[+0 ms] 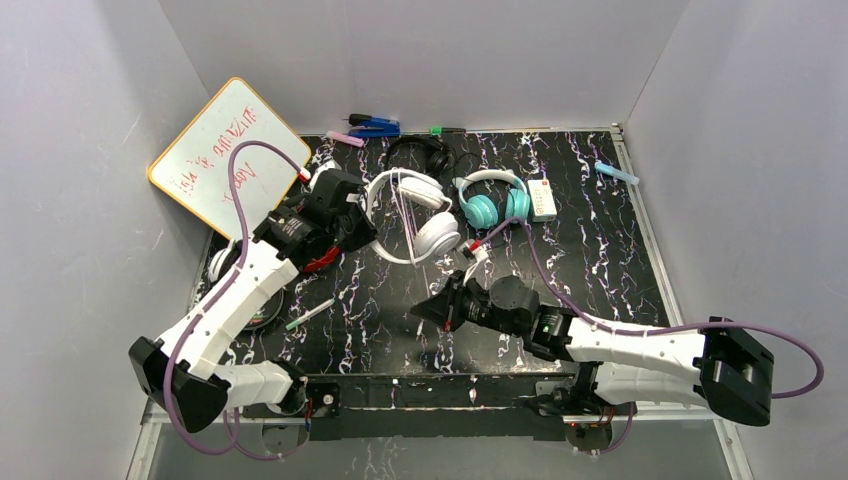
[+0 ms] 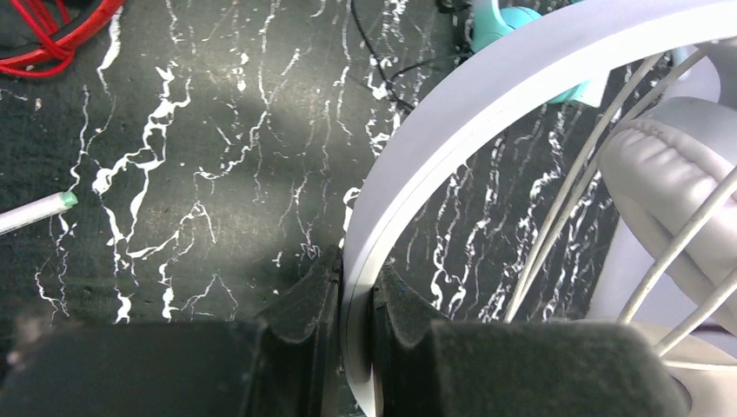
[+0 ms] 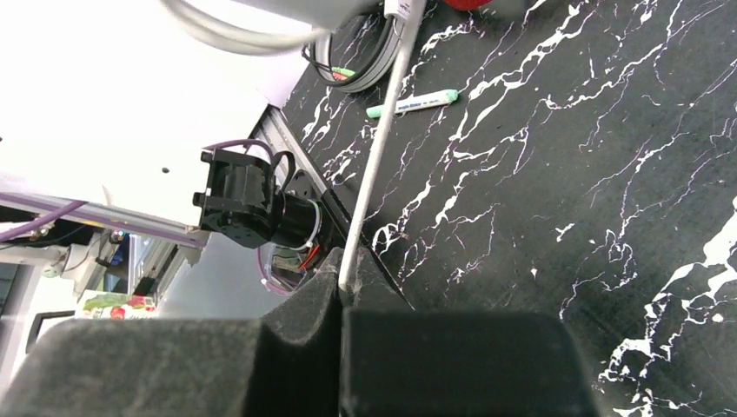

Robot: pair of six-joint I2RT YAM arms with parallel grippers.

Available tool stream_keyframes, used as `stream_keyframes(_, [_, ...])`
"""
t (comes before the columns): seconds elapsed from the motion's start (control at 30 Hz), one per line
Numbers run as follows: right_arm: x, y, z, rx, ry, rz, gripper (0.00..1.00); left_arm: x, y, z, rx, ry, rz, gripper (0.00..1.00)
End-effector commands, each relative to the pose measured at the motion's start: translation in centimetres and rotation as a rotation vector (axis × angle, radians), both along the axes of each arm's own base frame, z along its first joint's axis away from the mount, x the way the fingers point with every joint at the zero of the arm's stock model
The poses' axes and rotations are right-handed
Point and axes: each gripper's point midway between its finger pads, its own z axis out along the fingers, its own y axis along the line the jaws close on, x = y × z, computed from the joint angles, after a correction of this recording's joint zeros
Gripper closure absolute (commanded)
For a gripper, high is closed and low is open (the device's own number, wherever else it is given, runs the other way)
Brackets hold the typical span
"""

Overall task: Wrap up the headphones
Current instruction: Wrap the headphones cable around the headphones.

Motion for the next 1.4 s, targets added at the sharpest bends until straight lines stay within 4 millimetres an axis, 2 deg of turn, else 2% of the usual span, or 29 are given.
stream_keyframes(0.0, [-0.7, 1.2, 2.6, 0.046, -0.016, 0.007, 0.99, 3.3, 1.3, 1.3, -0.045, -0.117, 0.182, 1.0])
stream_keyframes(0.17, [-0.5, 2.0, 4.6, 0.07, -0.03, -0.002, 0.96, 3.5, 2.3, -0.3, 0.019, -0.13, 0.192, 1.0])
stream_keyframes(0.3, [0.3, 3.1, 6.2, 0.069, -0.038, -0.022, 0.94, 3.7, 2.7, -1.7, 0.104, -0.145, 0.13, 1.0])
stream_keyframes(0.6, [4.3, 4.9, 9.0, 0.092, -0.063, -0.203, 0.84, 2.3, 2.9, -6.0, 0.18, -0.103, 0.038, 1.0])
stream_keyframes(0.7, [5.5, 5.3, 9.1, 0.075, -0.066, -0.255, 0.76, 1.8, 2.6, -6.9, 0.173, -0.084, 0.007, 1.0])
stream_keyframes(0.77, [6.1, 5.6, 9.1, 0.059, -0.067, -0.282, 0.76, 1.3, 1.7, -7.4, 0.152, -0.06, -0.044, 1.0])
stream_keyframes(0.8, [6.4, 5.7, 9.0, 0.05, -0.069, -0.292, 0.77, 1.1, 1.5, -7.7, 0.149, -0.046, -0.062, 1.0])
stream_keyframes(0.87, [6.9, 5.6, 8.9, 0.035, -0.074, -0.317, 0.87, 0.7, 1.2, -8.0, 0.148, -0.021, -0.082, 1.0])
stream_keyframes(0.93, [7.5, 5.4, 8.6, 0.019, -0.076, -0.338, 0.88, 0.4, 1.3, -8.3, 0.15, -0.004, -0.087, 1.0])
stream_keyframes(1.0, [7.8, 5.4, 8.2, 0.002, -0.072, -0.34, 0.79, 0.1, 1.3, -8.5, 0.151, 0.008, -0.091, 1.0])
stream_keyframes(1.07, [8.2, 5.3, 7.5, -0.038, -0.062, -0.341, 0.78, -0.1, 1.2, -8.4, 0.146, 0.018, -0.102, 1.0])
stream_keyframes(1.37, [9.6, 4.7, 6.7, -0.087, -0.055, -0.348, 0.68, -1.3, 0.3, -8.5, 0.12, 0.105, -0.149, 1.0])
